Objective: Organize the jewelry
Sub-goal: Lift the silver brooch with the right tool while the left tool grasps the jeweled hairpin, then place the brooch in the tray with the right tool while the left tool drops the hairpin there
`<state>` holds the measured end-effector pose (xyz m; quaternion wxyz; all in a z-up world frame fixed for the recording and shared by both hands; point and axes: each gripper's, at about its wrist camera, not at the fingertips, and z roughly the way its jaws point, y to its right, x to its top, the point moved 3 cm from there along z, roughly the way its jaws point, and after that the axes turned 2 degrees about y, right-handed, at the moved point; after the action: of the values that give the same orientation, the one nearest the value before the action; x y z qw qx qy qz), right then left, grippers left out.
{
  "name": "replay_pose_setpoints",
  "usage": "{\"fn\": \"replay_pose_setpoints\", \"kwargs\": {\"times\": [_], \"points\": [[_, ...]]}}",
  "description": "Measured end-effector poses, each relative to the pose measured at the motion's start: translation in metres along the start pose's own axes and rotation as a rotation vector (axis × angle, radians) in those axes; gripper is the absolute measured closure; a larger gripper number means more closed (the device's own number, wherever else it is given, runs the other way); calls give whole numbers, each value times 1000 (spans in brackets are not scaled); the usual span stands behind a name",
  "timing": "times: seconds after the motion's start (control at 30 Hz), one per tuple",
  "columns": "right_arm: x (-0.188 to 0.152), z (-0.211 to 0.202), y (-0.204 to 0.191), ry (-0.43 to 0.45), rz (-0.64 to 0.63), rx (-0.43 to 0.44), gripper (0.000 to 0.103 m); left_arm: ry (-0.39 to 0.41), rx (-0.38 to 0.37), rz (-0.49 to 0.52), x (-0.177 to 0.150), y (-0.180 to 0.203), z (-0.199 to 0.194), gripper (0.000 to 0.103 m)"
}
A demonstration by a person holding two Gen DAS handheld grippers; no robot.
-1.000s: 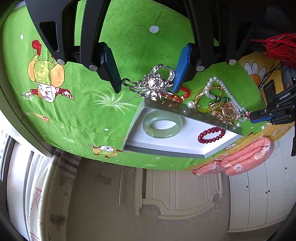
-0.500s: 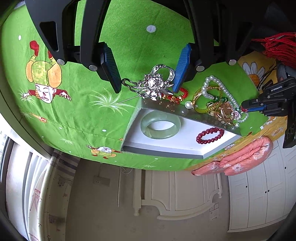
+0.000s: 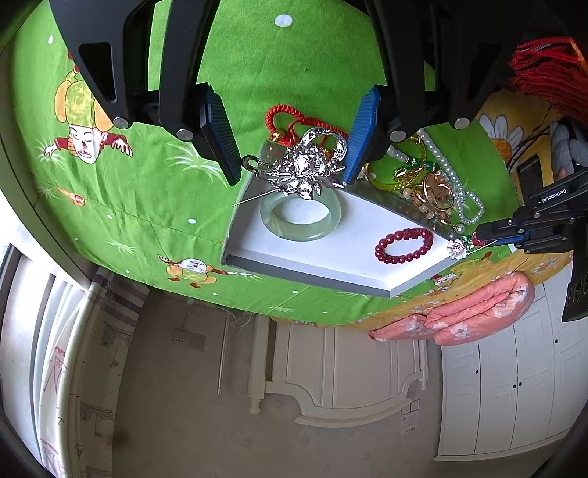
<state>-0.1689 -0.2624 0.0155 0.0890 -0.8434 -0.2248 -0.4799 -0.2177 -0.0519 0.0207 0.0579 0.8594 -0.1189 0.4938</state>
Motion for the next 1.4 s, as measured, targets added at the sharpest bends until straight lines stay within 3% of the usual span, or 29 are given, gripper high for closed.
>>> {"fn": "replay_pose_setpoints", "kwargs": {"times": [0.13,0.3,0.53,0.87,1.4], "points": [[20,17,-6,-7,-28,12,47,16,-1,25,26,-1,15,96],[42,37,-14,-24,-55,30,47,7,-32,-17,54,-12,43,96],[71,78,-22,-92,-95,51,47,-40,25,21,82,-20,81,96],[83,136,-29,-226,-91,60,47,-134,93,49,90,-32,127,96],[96,152,-30,-244,-73,78,46,-186,137,40,91,-42,148,95]]}}
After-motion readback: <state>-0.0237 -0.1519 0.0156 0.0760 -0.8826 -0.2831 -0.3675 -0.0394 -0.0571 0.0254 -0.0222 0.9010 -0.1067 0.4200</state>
